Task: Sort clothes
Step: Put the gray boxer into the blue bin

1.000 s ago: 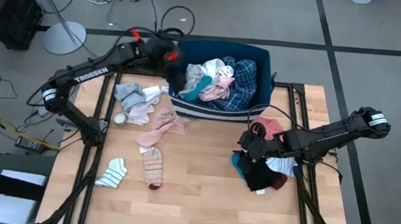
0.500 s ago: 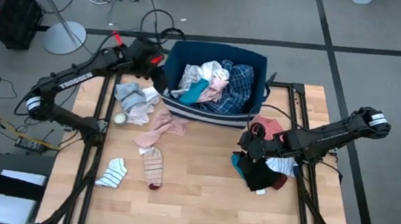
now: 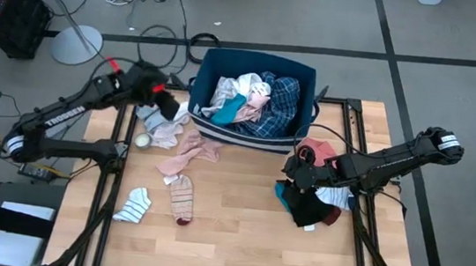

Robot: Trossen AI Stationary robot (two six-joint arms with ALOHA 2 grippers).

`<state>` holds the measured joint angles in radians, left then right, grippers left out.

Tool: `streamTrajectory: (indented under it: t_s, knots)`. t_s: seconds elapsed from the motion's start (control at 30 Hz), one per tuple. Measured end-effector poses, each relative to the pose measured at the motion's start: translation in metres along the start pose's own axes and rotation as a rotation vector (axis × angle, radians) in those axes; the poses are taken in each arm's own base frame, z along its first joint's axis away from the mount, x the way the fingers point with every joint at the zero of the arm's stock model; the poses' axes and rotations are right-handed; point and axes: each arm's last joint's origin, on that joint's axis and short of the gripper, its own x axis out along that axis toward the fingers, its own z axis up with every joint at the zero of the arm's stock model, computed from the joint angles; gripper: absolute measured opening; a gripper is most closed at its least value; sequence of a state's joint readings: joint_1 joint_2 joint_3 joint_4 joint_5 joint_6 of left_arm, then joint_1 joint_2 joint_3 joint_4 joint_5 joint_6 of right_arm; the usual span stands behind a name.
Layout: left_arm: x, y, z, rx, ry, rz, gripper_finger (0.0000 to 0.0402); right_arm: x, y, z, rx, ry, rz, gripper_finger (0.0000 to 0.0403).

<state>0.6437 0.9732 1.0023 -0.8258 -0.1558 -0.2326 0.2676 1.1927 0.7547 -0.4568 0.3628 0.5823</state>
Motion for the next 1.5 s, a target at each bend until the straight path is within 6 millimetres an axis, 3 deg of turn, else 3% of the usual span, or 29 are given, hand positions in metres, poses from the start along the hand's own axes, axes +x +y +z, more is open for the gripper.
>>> streamTrajectory:
  t_s: [0.23,0.63,0.83,1.0,1.33,1.5]
  knots:
    - [0.038,0.011,-0.048,-0.049,0.15,0.054,0.0085,0.0,0.001,0.001,0.004,-0.008,0.005,0.0199]
    - [0.077,0.016,-0.097,-0.083,0.215,0.07,0.0085,0.0,0.001,0.001,0.004,-0.009,0.005,0.0199]
    - [0.08,0.017,-0.105,-0.107,0.247,0.069,0.0075,0.0,0.001,0.001,0.004,-0.01,0.006,0.0199]
    - [0.079,0.017,-0.104,-0.112,0.244,0.075,0.0009,0.0,0.001,0.001,0.006,-0.011,0.007,0.0199]
    - [0.068,0.015,-0.085,-0.034,0.21,0.087,0.0004,0.0,0.001,0.001,0.006,-0.012,0.007,0.0199]
    - [0.071,0.01,-0.089,-0.041,0.243,-0.058,0.002,0.0,0.001,0.001,0.006,-0.011,0.007,0.0199]
